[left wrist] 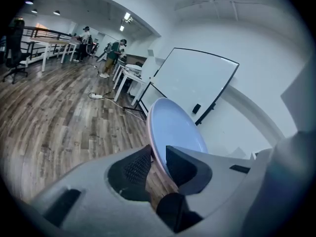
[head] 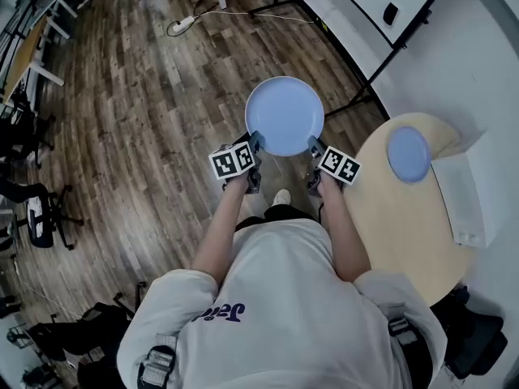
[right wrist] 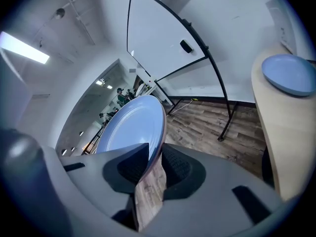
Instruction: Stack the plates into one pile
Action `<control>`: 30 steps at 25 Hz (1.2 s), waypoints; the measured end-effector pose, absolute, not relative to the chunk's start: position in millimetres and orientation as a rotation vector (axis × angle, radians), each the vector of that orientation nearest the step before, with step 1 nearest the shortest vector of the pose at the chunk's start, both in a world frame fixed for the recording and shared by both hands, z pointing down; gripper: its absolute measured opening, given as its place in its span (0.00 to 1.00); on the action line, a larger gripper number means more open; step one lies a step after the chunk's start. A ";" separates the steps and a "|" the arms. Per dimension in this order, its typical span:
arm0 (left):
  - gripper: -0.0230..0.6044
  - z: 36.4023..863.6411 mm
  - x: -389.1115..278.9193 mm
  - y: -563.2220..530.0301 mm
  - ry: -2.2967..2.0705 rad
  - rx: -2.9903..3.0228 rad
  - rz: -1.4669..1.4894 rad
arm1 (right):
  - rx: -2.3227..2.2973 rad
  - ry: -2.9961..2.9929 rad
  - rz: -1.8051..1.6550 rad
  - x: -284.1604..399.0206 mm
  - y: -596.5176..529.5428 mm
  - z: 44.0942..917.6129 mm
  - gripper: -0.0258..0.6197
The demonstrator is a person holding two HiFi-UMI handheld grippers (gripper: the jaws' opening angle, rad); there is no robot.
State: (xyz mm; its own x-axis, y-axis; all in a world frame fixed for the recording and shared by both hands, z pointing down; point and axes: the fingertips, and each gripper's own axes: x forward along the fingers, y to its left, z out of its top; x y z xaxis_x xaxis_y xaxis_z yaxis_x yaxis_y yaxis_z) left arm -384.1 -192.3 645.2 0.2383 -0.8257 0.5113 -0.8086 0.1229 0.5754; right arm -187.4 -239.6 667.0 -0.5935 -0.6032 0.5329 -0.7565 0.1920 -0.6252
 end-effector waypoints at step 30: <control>0.20 627.8 1.3 -553.2 -0.119 2.330 0.646 | 3.057 -1.227 1.466 84.7 -370.1 643.6 0.19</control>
State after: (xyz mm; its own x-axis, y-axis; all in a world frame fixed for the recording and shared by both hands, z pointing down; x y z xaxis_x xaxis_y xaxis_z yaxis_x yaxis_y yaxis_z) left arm 1.3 -553.2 627.8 0.8711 0.0932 0.4822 -0.2588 -0.7474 0.6120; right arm 84.7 -370.1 643.6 0.4675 -0.7284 0.5009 -0.3644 -0.6750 -0.6415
